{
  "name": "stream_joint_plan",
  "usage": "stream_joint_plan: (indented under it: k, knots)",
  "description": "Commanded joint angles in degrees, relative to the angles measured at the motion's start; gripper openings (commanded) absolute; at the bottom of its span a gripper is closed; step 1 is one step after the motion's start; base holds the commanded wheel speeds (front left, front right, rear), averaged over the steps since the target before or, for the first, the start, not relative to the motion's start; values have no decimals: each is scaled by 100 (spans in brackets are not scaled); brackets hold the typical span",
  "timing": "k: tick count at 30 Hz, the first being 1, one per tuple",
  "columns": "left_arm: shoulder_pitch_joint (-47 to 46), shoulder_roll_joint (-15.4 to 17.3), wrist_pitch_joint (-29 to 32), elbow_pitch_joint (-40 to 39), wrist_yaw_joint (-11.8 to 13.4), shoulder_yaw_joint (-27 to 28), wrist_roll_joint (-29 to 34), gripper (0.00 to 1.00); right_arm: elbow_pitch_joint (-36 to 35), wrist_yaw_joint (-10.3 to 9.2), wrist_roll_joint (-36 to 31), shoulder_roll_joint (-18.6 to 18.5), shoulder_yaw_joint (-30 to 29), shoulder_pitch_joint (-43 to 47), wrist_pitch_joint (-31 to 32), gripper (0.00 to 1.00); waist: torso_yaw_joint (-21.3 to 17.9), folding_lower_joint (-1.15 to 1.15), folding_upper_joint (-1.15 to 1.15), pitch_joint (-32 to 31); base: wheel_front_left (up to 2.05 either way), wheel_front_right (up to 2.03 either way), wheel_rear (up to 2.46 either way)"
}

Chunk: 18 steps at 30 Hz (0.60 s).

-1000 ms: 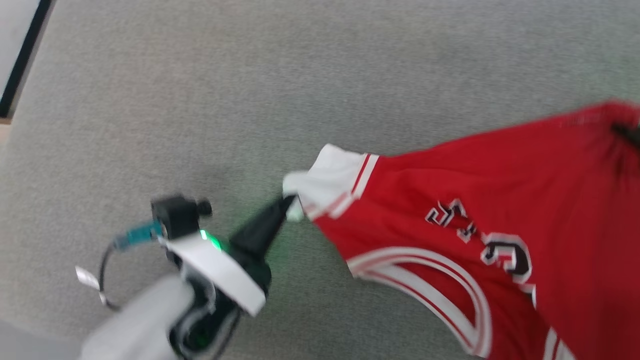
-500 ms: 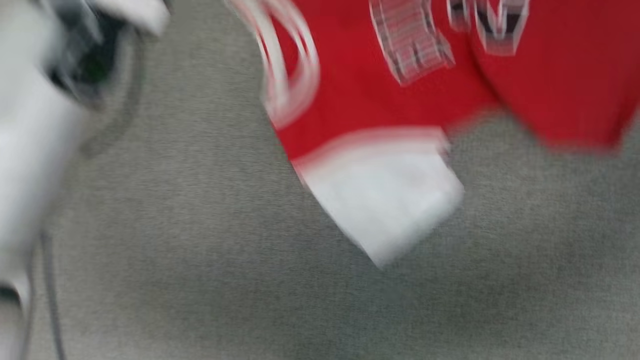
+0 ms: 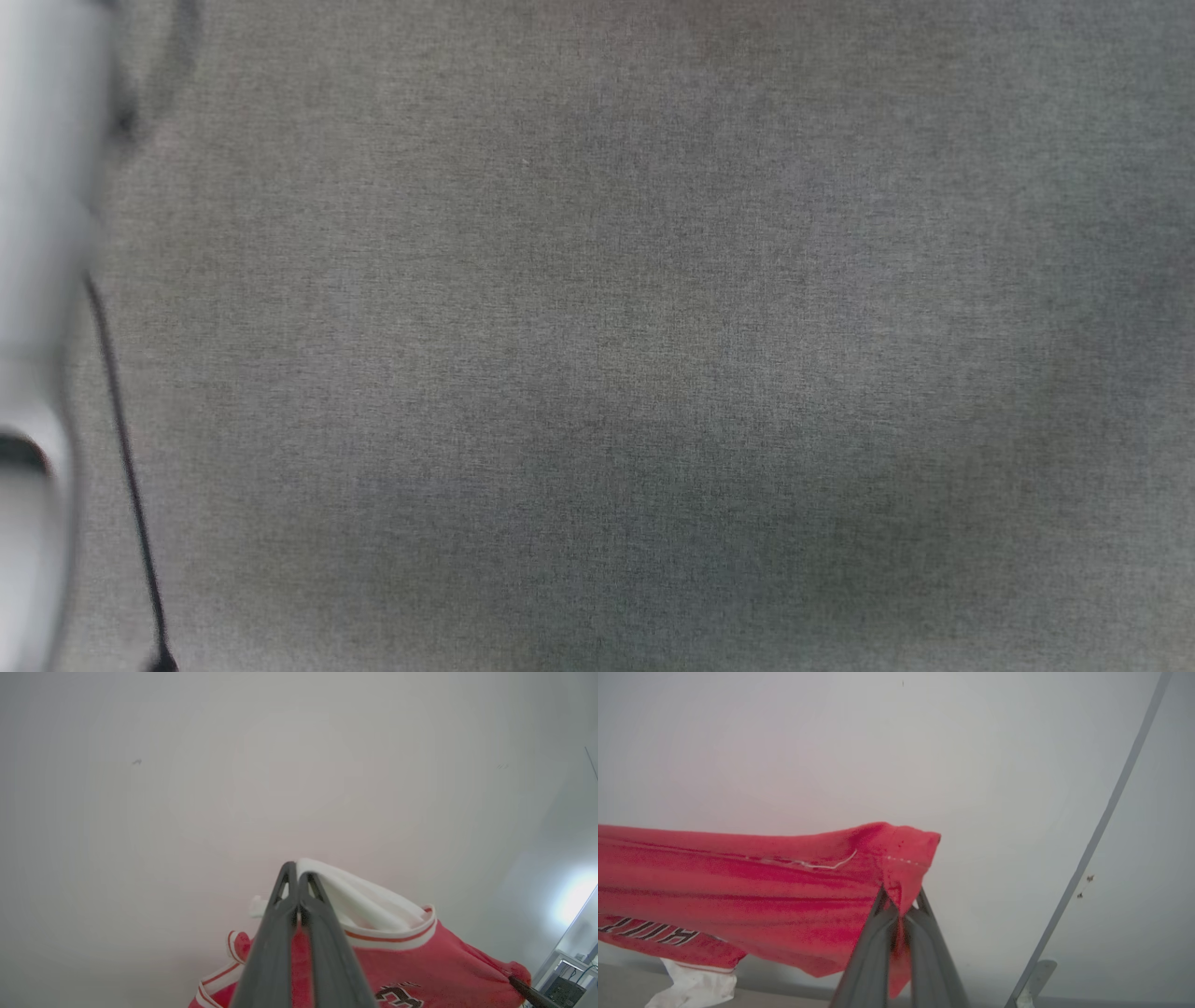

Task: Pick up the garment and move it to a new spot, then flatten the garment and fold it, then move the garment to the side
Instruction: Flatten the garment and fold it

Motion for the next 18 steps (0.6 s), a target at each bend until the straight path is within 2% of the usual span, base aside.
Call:
stream_joint_plan:
  k: [1,5,6,10,13,18]
  knots:
    - [467,26,-47,-191,24,-75,-187,0,87,-33,132,-65,108,390,-77,0,15,0,0,-42,0,0,0]
    - [1734,158,-44,-973,21,-371,-567,0,-87,-31,548,-172,542,1307,-104,0,30,0,0,-124,0,0,0]
    - [1734,158,-44,-973,21,-371,-567,0,-87,-31,548,-172,542,1307,-104,0,30,0,0,-124,0,0,0]
    - [3016,285,-57,-1702,19,-574,-756,0,-560,-31,1092,-426,975,2348,20,0,43,0,0,-238,0,0,0]
    - [3987,287,-58,-2223,17,-377,-637,0,-960,-31,1472,-674,1146,3133,10,0,77,0,0,-371,0,0,0]
    - [5494,360,-59,-3017,17,-127,-83,0,-1775,-24,1966,-1088,1254,4517,-1,0,146,0,0,-658,0,0,0]
